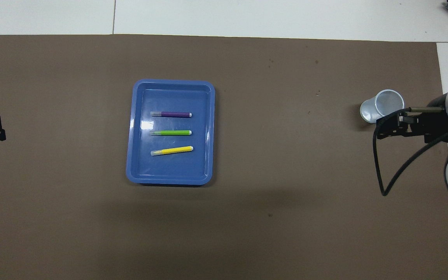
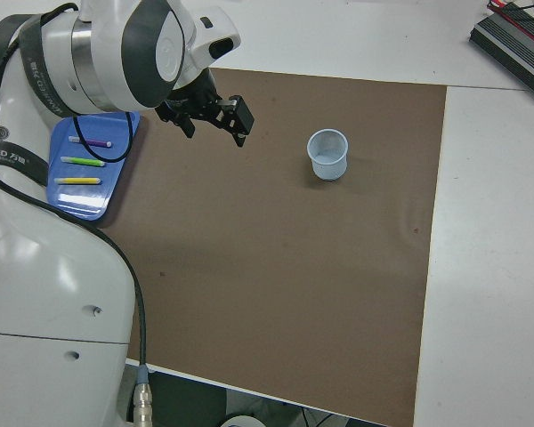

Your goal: Right arm passes pens to left for tray arrangement

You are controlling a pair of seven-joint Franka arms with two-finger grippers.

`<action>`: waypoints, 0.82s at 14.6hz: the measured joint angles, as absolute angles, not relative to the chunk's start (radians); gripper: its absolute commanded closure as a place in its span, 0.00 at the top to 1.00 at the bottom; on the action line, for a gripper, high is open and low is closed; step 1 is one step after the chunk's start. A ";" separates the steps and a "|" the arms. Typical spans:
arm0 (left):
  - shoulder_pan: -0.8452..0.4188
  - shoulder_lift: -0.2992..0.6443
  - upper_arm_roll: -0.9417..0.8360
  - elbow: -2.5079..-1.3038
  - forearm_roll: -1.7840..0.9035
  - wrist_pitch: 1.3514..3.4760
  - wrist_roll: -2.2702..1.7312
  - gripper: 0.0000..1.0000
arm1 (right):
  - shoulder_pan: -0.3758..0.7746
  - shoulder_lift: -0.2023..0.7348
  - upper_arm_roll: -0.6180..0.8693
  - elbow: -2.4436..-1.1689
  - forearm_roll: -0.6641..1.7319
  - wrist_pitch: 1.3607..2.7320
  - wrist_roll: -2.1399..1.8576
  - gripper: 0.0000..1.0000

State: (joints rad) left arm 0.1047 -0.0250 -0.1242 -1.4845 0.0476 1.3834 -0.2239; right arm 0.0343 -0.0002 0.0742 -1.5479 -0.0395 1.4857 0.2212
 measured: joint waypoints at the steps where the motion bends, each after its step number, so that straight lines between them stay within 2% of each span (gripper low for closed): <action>1: 0.090 -0.025 -0.106 -1.484 0.036 1.384 -0.209 1.00 | 0.034 0.000 0.074 -1.548 -0.040 1.486 0.221 1.00; 12: 0.003 -0.011 -0.015 -1.486 0.009 1.402 -0.151 1.00 | 0.034 0.000 0.074 -1.548 -0.040 1.487 0.221 1.00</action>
